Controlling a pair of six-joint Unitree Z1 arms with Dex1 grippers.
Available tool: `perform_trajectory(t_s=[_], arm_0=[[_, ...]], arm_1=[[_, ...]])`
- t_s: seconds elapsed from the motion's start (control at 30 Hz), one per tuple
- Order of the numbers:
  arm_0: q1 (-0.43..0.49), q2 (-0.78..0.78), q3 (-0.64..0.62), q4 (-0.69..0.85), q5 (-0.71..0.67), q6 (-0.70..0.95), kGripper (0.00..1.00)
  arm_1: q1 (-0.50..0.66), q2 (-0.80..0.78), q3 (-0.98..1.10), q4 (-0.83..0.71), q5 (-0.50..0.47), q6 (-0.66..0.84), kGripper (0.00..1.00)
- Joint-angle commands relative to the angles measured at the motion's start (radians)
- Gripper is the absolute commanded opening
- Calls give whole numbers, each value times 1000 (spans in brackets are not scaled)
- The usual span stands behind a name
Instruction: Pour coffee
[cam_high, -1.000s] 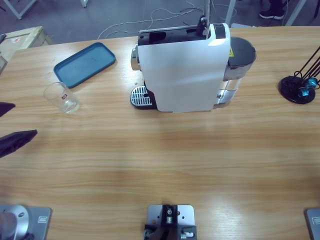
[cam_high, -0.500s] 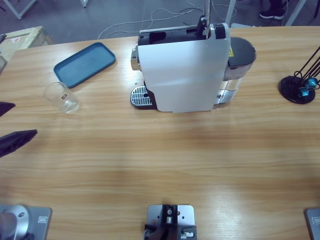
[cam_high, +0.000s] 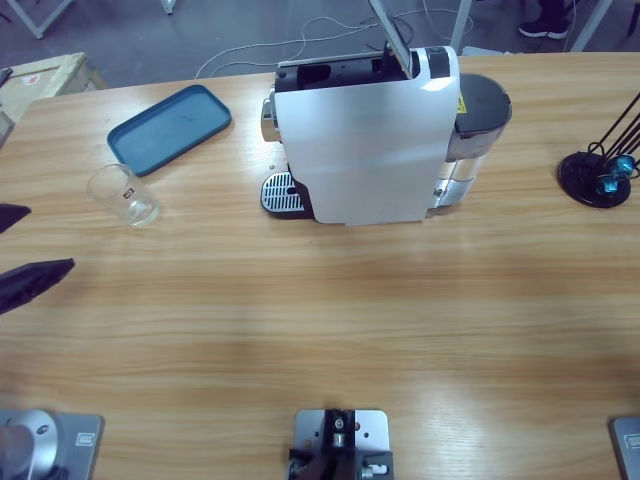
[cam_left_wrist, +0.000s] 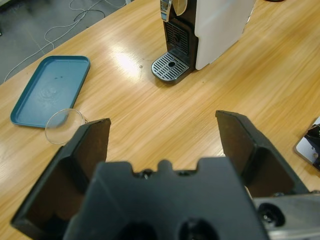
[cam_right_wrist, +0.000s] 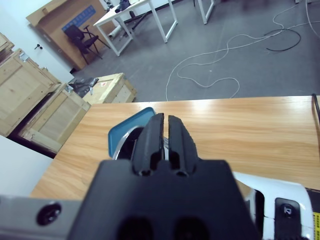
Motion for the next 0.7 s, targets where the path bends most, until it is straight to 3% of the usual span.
perform_trajectory(t_s=[0.03, 0.7], arm_0=[[-6, 4, 30, -8, 3, -4, 898], [-6, 1, 31, -8, 19, -7, 904]], arm_1=[[93, 159, 24, -3, 35, 1, 0], [99, 303, 40, 101, 73, 13, 0]])
